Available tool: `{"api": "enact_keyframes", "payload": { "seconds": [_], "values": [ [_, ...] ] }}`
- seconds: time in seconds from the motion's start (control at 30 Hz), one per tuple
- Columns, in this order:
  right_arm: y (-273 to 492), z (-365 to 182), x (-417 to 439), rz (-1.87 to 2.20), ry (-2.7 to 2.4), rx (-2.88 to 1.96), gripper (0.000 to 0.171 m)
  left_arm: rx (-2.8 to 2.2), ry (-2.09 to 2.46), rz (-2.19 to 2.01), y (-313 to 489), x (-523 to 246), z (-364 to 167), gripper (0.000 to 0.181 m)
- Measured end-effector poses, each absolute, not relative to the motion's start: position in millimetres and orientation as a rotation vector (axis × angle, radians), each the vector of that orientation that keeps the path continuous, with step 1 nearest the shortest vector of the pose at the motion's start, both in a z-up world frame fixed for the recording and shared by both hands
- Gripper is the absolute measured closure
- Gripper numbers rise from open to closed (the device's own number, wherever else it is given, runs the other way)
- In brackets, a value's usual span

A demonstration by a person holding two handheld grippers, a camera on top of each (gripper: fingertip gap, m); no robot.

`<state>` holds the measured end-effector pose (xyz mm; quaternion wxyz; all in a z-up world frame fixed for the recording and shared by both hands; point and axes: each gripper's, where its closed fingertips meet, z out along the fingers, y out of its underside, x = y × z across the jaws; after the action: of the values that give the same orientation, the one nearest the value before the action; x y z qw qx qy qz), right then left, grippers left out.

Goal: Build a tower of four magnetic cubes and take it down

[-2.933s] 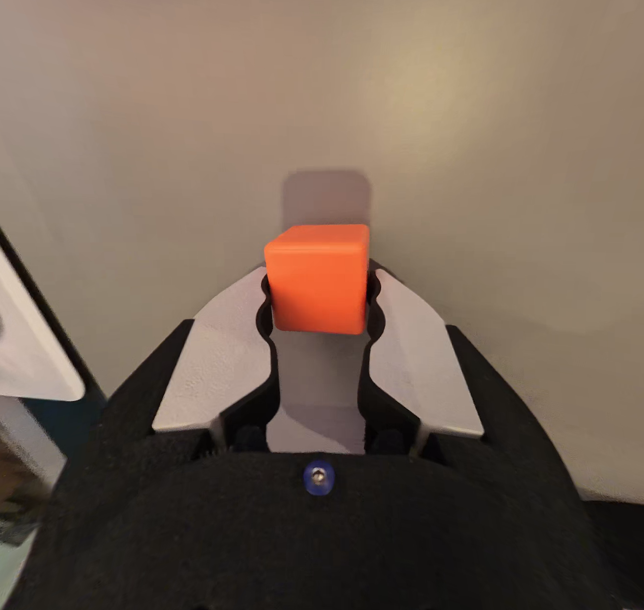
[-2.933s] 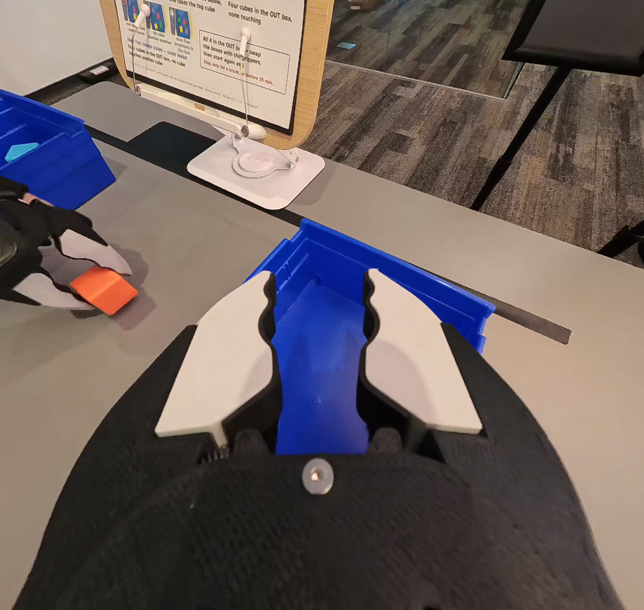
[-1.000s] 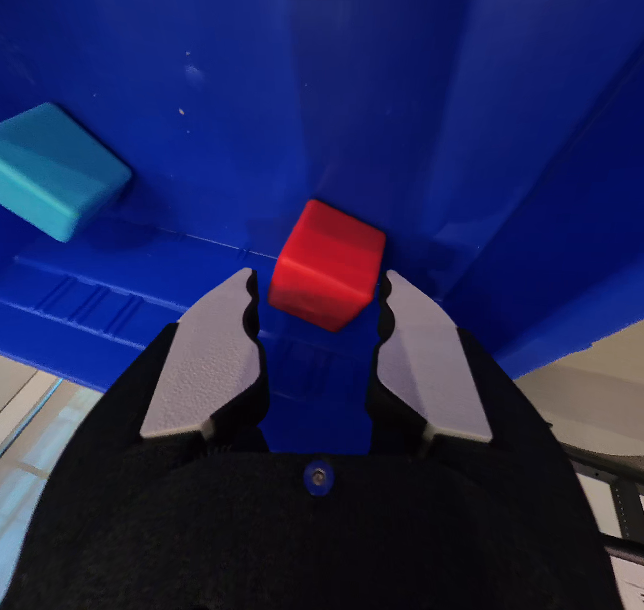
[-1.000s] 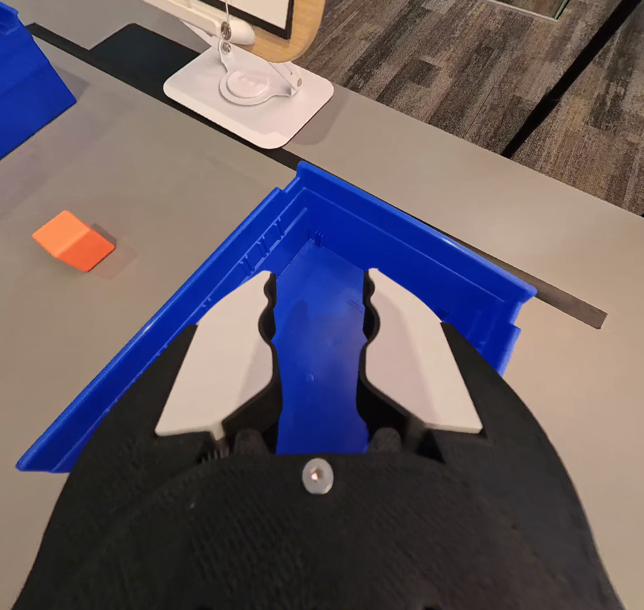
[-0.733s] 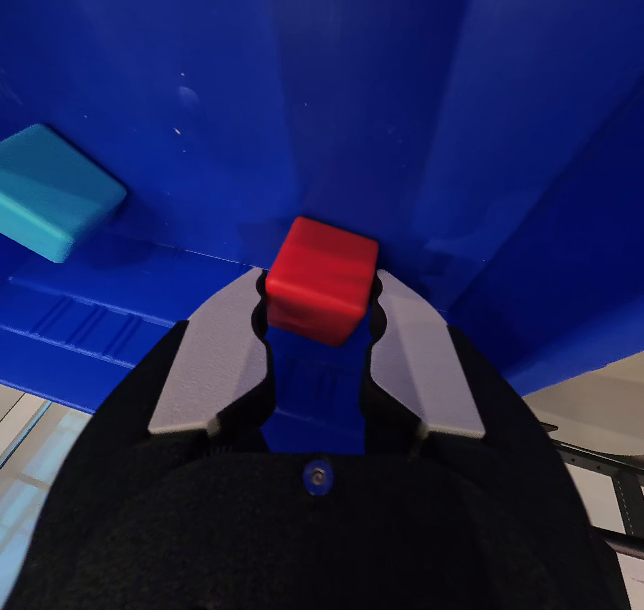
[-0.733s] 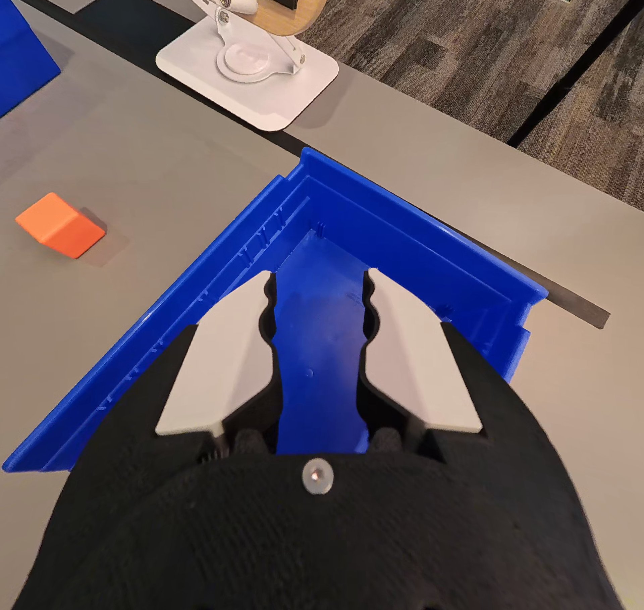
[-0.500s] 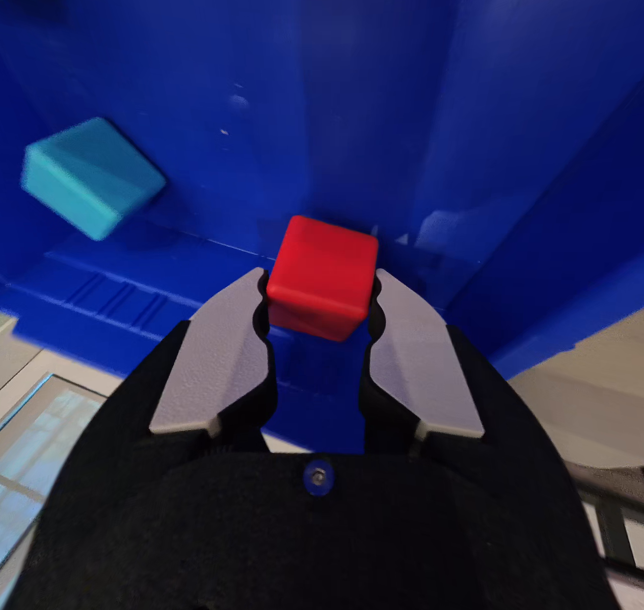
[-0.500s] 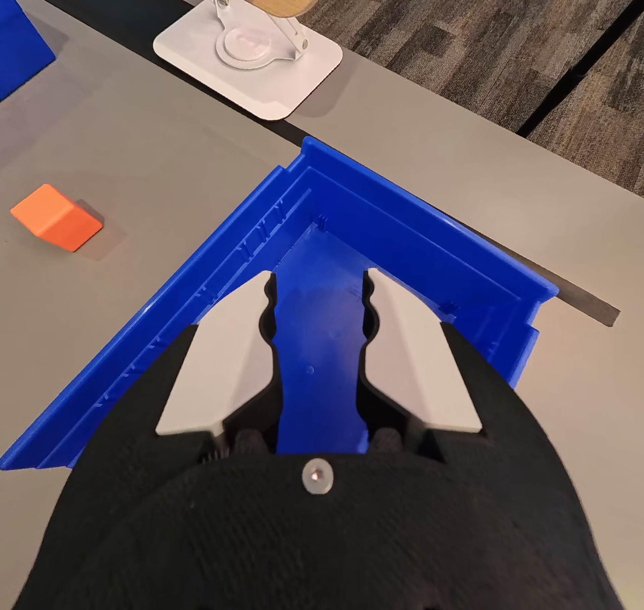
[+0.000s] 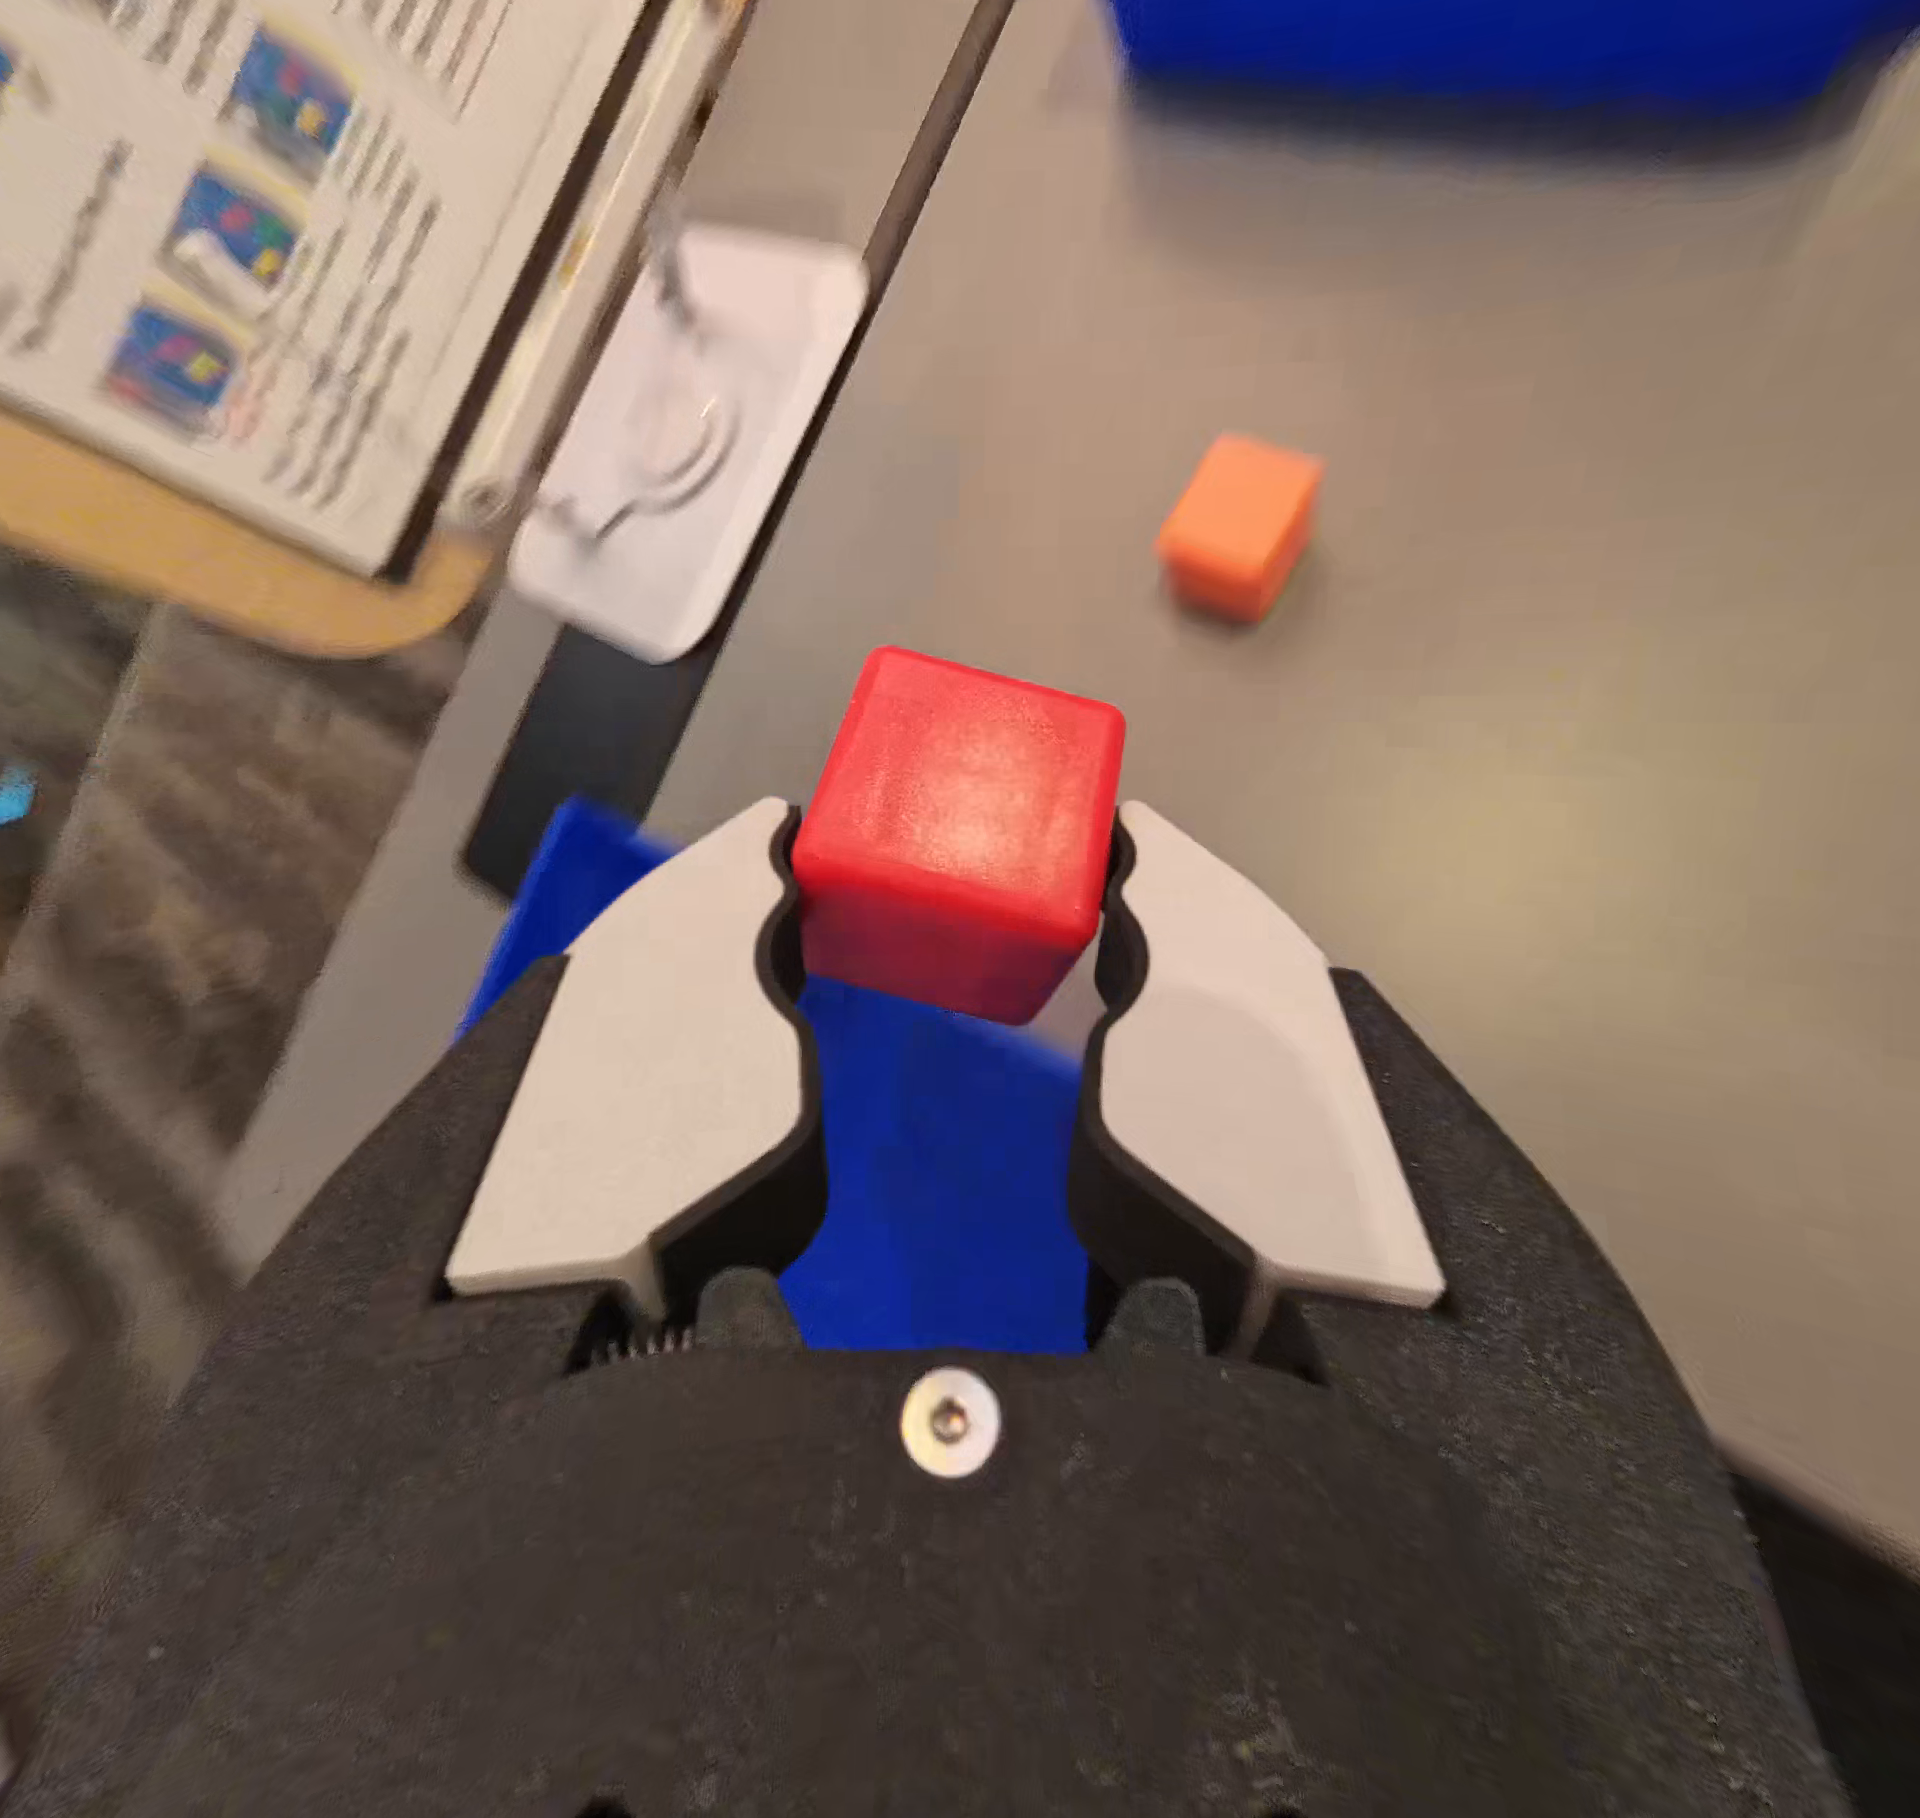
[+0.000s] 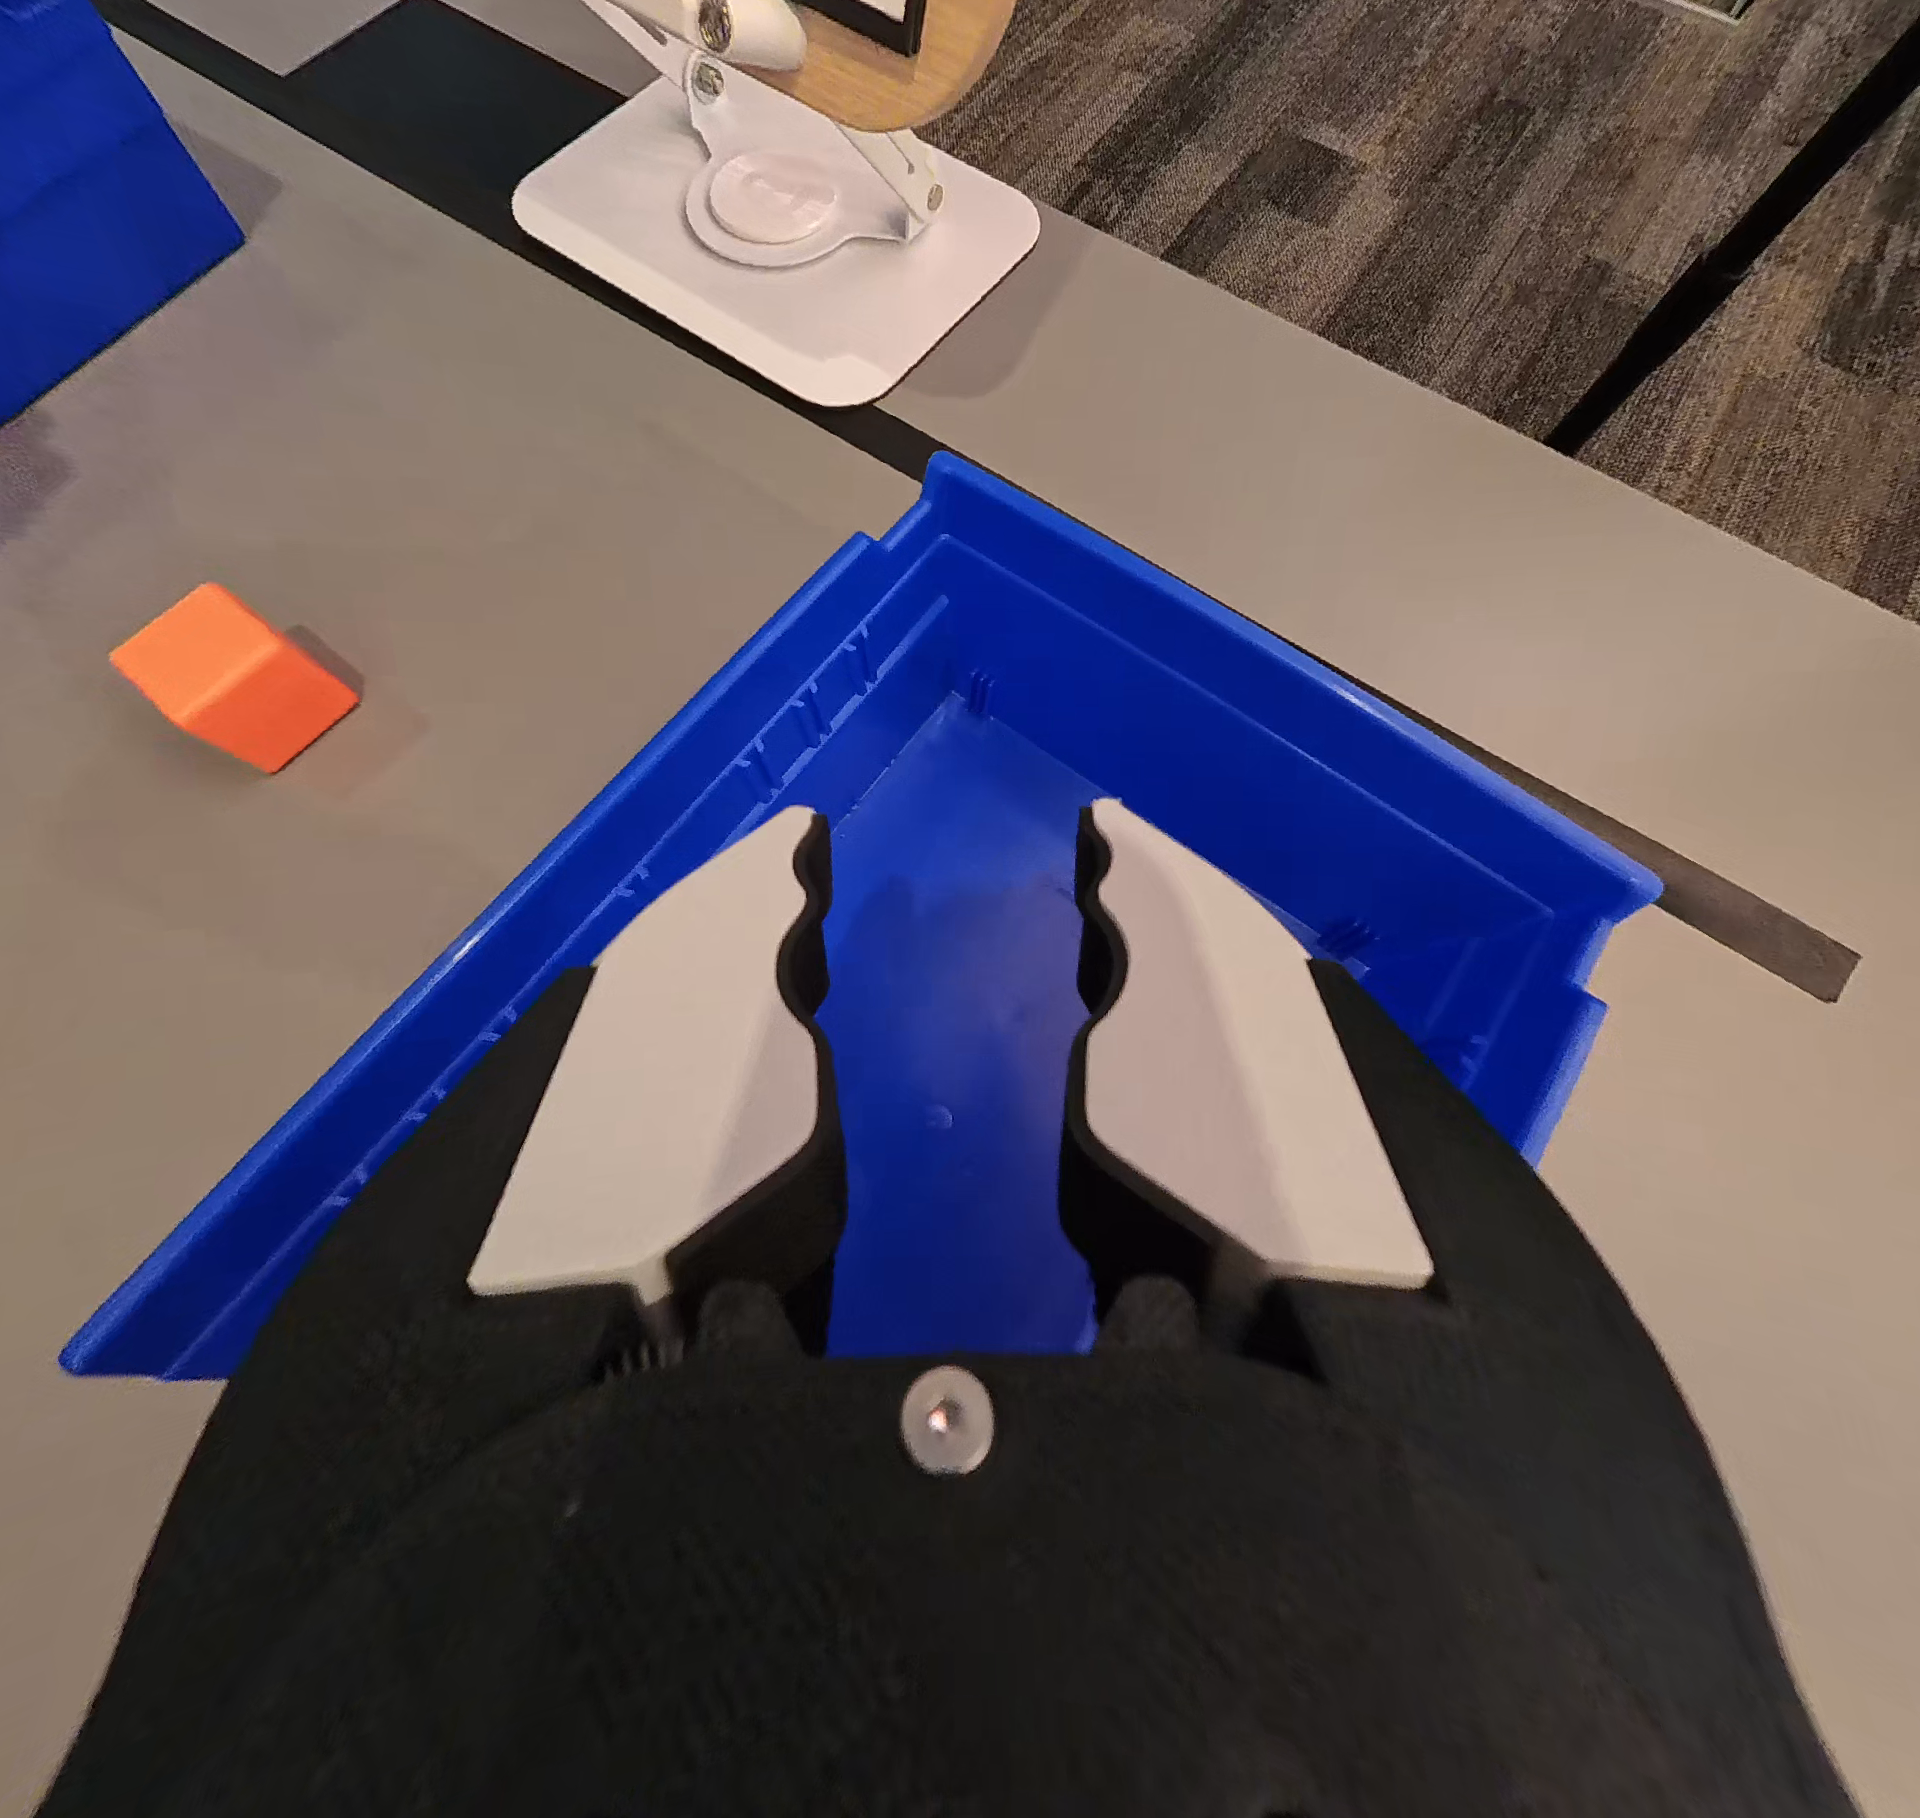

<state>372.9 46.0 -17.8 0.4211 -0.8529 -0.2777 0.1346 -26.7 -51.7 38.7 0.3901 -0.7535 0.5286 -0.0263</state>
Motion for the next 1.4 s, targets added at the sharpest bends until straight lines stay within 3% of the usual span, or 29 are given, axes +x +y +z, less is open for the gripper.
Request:
{"api": "enact_keyframes", "payload": {
  "seconds": [0.17,0.33,0.47,0.6,1.4],
  "values": [
    [44,-13,373,0.366,-0.689,-2.114,0.124,-1.820,1.140,-0.592,-67,75,25,0.128],
    [42,-10,372,0.395,-0.688,-2.098,0.125,-1.793,1.196,-0.698,-59,126,-23,0.128],
    [42,-9,374,0.416,-0.685,-2.090,0.125,-1.783,1.268,-0.576,-39,129,-54,0.129],
    [43,-9,376,0.433,-0.674,-2.089,0.125,-1.779,1.247,-0.715,-39,136,-67,0.129],
    [41,-22,378,0.469,-0.686,-2.133,0.125,-1.809,1.164,-0.763,-20,129,-100,0.130]
  ]
}}
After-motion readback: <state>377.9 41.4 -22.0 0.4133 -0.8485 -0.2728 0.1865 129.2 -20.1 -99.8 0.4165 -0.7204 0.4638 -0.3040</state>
